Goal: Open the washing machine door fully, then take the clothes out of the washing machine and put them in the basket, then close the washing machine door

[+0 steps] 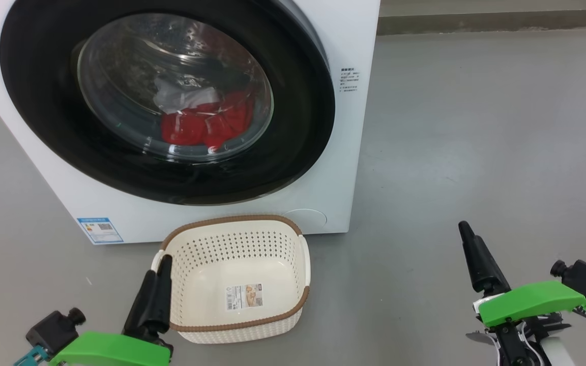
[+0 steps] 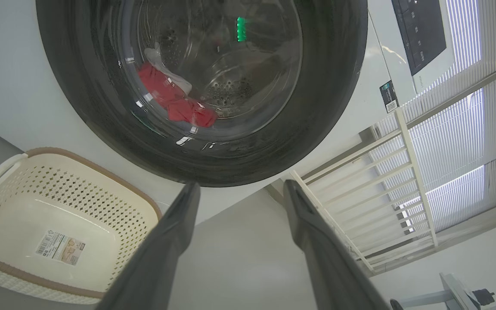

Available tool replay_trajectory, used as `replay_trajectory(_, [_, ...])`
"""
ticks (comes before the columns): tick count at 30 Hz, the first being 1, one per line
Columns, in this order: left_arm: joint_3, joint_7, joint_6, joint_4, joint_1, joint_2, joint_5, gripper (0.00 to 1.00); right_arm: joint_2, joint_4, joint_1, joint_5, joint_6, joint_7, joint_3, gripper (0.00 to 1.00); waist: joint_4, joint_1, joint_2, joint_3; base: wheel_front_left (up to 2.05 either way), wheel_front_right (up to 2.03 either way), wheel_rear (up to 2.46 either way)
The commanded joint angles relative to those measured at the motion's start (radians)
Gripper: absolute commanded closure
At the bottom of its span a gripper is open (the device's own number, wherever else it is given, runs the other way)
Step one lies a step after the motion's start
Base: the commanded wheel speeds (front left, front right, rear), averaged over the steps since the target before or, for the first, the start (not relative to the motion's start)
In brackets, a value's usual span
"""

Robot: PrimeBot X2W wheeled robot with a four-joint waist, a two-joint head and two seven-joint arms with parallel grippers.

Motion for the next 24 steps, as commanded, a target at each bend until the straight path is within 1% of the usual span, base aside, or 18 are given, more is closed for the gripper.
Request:
replay_trajectory(1, [0.011, -0.013, 0.010, -0.035, -0.048, 0.010, 0.038, 0.00, -0.008, -0.035, -0.055, -0.040, 0.000, -0.015, 0.016, 0.00, 0.000, 0.0000, -0.0001, 0.001, 0.00, 0.00, 0.00])
replay_trajectory(11, [-0.003, -0.042, 0.040, -0.053, -0.066, 0.011, 0.196, 0.00, -0.011, -0.055, -0.070, -0.196, 0.000, -0.044, 0.028, 0.00, 0.001, 0.0000, -0.0001, 0.001, 0.00, 0.00, 0.00])
replay_trajectory(15, [-0.012, -0.051, 0.043, -0.047, -0.071, 0.012, 0.240, 0.00, -0.012, -0.060, -0.076, -0.239, 0.000, -0.053, 0.033, 0.00, 0.001, 0.0000, -0.0001, 0.001, 0.00, 0.00, 0.00])
replay_trajectory(16, [-0.019, -0.057, 0.044, -0.044, -0.076, 0.012, 0.273, 0.00, -0.012, -0.061, -0.079, -0.271, 0.000, -0.059, 0.035, 0.00, 0.002, 0.0000, -0.0001, 0.001, 0.00, 0.00, 0.00])
replay_trajectory(18, [-0.023, -0.063, 0.046, -0.043, -0.080, 0.012, 0.305, 0.00, -0.013, -0.063, -0.082, -0.293, 0.000, -0.065, 0.038, 0.00, 0.002, 0.0000, -0.0001, 0.001, 0.00, 0.00, 0.00])
replay_trajectory(24, [-0.027, -0.078, 0.066, -0.040, -0.091, 0.013, 0.366, 0.00, -0.014, -0.065, -0.093, -0.357, 0.000, -0.080, 0.045, 0.00, 0.001, 0.0000, -0.0001, 0.002, 0.00, 0.00, 0.00])
